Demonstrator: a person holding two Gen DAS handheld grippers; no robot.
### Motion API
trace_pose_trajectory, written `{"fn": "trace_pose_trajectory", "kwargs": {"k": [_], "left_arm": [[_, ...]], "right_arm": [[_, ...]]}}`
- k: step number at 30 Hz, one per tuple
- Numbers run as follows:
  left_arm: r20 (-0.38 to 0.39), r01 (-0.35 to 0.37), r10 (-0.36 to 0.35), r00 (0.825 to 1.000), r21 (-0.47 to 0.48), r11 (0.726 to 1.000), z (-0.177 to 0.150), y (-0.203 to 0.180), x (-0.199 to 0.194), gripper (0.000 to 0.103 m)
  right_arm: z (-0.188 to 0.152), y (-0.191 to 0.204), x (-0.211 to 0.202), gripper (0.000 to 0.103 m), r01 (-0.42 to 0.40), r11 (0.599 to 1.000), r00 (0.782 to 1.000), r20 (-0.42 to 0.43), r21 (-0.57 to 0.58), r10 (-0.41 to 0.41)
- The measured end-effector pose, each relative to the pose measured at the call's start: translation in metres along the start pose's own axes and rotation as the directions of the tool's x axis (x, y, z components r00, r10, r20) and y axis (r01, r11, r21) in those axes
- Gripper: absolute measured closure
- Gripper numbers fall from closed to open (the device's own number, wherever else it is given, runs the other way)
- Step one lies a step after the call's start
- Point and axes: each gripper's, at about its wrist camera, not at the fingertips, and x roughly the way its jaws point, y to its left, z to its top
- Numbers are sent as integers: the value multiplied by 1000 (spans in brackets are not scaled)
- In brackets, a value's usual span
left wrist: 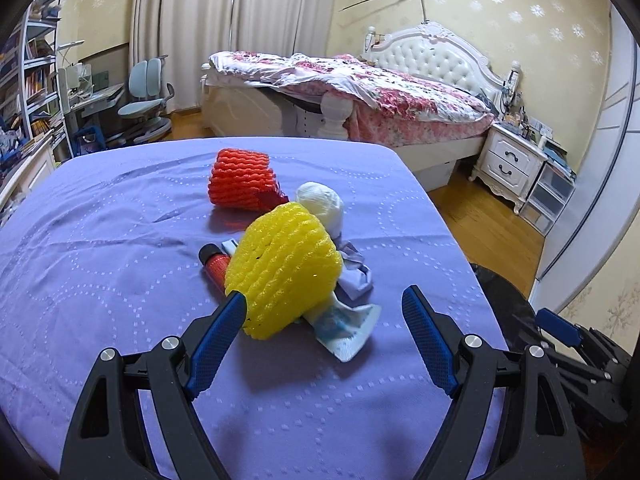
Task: Collect trash
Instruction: 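Move the left gripper to the yellow foam net and close around it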
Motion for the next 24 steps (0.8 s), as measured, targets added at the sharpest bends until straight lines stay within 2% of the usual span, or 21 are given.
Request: {"fn": "trace_pose_trajectory", "kwargs": {"k": [3,6,8,17,24], "left_arm": [[7,-19,19,1000,1,1000,5,6,8,22],[1,-7,7,1000,-14,1000,6,15,13,22],[-2,-7,7,1000,-15,1000,5,18,13,31],[-28,-22,21,999,-30,999,-3,36,14,55],[-40,-40,37,999,-65,997,-10,57,9,58]], "right_arm": [[1,7,1,44,-8,1000,1000,-5,-16,8],[2,16,3,44,-16,999,1000,-11,-32,16],[0,21,4,44,-21,999,1000,-15,-43,21],[-3,38,8,44,-43,996,999,-36,-80,40],[-6,47,8,44,-51,994,998,-41,-97,47]]}}
